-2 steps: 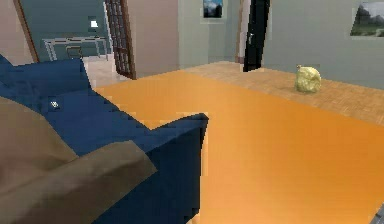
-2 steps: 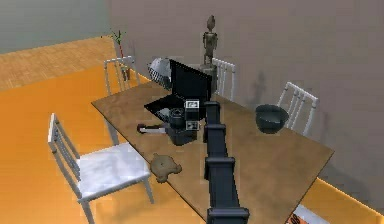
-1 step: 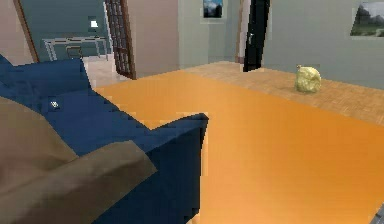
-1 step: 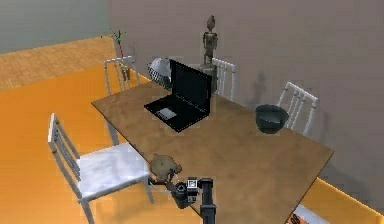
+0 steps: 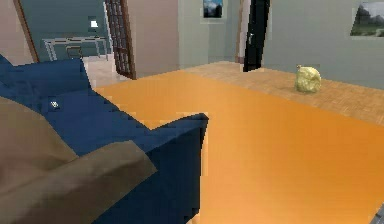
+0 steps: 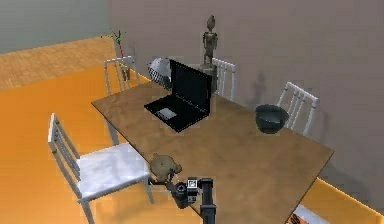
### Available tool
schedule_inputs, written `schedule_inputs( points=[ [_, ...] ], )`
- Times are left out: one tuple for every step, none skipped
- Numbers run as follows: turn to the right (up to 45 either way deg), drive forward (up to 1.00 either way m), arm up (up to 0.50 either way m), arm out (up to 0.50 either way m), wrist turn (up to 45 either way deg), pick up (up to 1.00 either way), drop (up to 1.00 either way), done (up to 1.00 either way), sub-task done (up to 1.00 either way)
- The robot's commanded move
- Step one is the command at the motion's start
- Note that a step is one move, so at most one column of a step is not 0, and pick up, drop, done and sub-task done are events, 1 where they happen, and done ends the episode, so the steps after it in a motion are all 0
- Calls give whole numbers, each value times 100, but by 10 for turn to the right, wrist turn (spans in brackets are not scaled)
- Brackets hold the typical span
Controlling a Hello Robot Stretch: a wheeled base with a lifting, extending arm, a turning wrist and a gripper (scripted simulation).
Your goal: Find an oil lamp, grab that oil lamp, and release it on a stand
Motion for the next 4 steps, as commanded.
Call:
schedule_inputs(
  points=[
    [0, 0, 10, 0, 0, 0, 0, 0, 0],
    [0, 0, 34, 0, 0, 0, 0, 0, 0],
    [0, 0, 0, 0, -450, 0, 0, 0, 0],
    [0, 0, 0, 0, -450, 0, 0, 0, 0]
  ],
)
